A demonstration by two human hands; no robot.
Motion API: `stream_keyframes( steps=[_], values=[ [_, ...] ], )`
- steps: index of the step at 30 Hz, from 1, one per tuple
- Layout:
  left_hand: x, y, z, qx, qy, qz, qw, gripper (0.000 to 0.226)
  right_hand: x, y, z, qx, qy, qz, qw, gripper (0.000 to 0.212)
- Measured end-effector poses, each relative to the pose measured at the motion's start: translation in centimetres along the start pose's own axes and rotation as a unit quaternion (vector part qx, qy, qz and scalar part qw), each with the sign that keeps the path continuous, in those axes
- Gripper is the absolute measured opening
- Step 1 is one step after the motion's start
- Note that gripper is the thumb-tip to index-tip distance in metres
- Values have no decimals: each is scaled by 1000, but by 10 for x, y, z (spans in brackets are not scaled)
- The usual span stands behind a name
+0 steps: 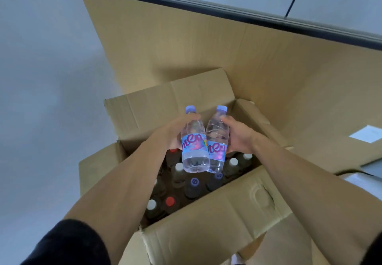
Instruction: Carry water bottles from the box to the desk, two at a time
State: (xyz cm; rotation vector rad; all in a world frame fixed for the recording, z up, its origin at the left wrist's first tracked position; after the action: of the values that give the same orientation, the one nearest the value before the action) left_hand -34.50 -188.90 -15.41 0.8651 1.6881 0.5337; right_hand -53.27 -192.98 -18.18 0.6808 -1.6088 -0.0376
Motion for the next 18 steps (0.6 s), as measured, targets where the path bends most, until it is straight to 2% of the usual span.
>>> stream_keyframes(
  steps=[1,2,3,4,5,6,7,8,9,12,14,16,18],
  values=[
    [-2,9,-16,41,-14,-5,999,27,-2,4,2,-4,-1,-5,1000,26],
    [-18,18,-20,-21,-54,-111,992,43,-4,9,3,-4,-3,-10,1000,29],
    [-21,21,-31,82,41,-174,980,58,-4,16,2,0,-6,-17,1000,33],
    [-26,32,-43,183,187,-283,923,59,-4,23,2,6,-3,-21,1000,36],
    [-16,27,-43,148,189,-243,940,46,-4,30,3,12,5,-22,1000,39],
    [-15,20,-57,106,47,-197,973,34,-4,37,5,11,16,-15,1000,47],
    [-7,10,-58,96,-37,-48,994,27,-4,44,8,9,29,-6,1000,59],
    [-3,-4,-47,56,-105,26,993,24,-5,50,12,3,44,4,999,67],
    [-3,-8,-37,38,-141,46,988,21,-6,57,18,-10,53,14,998,69],
    [1,-3,-63,48,-149,61,986,26,-10,79,40,-85,33,34,995,63],
    [9,-2,-88,69,-131,58,987,34,-12,100,55,-117,14,46,992,50],
    [13,2,-113,98,-129,54,985,31,-13,127,69,-139,8,57,989,32],
    [22,6,-144,121,-138,62,981,29,-18,159,86,-174,-6,69,982,26]
  ],
)
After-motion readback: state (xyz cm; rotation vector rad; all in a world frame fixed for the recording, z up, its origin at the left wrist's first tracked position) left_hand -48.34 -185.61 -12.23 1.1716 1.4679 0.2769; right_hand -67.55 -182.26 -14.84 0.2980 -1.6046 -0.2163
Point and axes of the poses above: each hand's wrist, its own y-axis away from the middle knuckle, its own z-axis out of the back of the hand, x = y × z, the point moved 5 cm from there along -y, towards the middle knuckle, and after that the axes turned 14 degrees about z, right-handed, at the moved point
